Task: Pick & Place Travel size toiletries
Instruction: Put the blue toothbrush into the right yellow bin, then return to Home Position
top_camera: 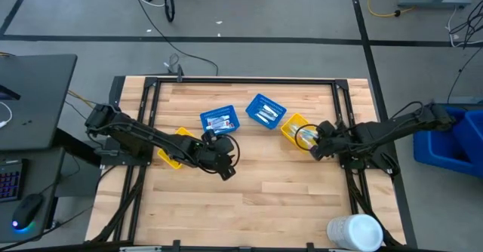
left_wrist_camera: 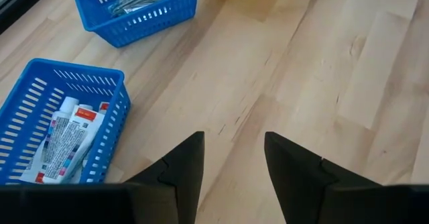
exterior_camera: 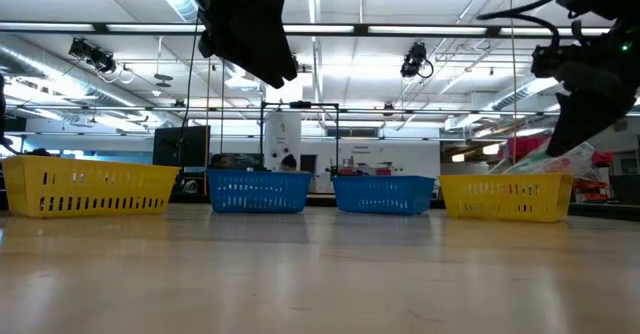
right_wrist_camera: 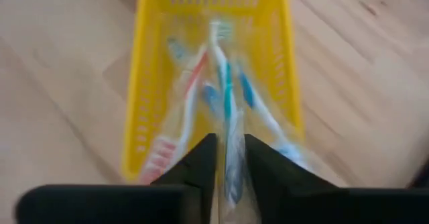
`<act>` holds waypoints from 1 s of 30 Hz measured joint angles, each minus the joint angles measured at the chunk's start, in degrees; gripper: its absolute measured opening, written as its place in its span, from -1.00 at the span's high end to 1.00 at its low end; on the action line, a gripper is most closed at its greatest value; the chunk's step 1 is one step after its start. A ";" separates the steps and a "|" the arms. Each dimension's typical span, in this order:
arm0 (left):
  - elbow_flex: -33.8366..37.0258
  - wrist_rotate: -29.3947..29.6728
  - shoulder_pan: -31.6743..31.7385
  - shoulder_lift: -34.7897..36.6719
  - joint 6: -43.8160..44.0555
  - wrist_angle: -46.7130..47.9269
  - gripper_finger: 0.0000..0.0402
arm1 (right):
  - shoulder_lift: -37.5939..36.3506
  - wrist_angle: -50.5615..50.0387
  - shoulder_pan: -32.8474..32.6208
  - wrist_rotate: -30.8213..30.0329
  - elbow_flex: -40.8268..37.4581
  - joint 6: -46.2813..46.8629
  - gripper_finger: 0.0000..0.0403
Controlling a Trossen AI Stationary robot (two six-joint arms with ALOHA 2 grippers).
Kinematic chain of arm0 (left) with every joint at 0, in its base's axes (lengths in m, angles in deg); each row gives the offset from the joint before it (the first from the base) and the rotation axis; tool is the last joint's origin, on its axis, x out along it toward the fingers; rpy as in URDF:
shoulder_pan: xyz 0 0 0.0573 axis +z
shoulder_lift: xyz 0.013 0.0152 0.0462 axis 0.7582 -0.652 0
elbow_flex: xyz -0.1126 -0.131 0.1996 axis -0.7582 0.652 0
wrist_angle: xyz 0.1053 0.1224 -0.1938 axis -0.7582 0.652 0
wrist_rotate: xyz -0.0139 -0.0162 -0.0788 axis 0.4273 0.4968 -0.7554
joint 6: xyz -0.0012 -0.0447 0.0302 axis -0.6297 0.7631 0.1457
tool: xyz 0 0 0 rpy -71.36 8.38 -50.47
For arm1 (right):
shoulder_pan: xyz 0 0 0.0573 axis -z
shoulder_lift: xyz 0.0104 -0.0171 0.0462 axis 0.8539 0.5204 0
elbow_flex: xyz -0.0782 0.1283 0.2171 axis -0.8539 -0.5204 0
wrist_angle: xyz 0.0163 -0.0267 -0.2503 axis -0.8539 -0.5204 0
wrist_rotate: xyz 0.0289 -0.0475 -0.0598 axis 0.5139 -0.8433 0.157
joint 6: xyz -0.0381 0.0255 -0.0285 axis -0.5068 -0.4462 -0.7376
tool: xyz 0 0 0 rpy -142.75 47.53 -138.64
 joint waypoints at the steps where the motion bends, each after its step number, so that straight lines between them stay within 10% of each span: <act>1: 0.00 0.01 0.00 0.00 -0.14 0.00 0.17 | 0.24 0.67 -0.02 0.52 -0.05 -0.04 0.58; 14: 0.00 1.04 -0.15 -0.02 -3.90 -0.50 0.17 | 0.60 5.09 -0.02 -3.32 2.57 -4.86 -0.15; 30: 0.02 1.34 -0.17 11.78 -5.52 7.69 0.17 | -1.29 30.09 -0.06 -2.41 4.74 -30.53 -0.03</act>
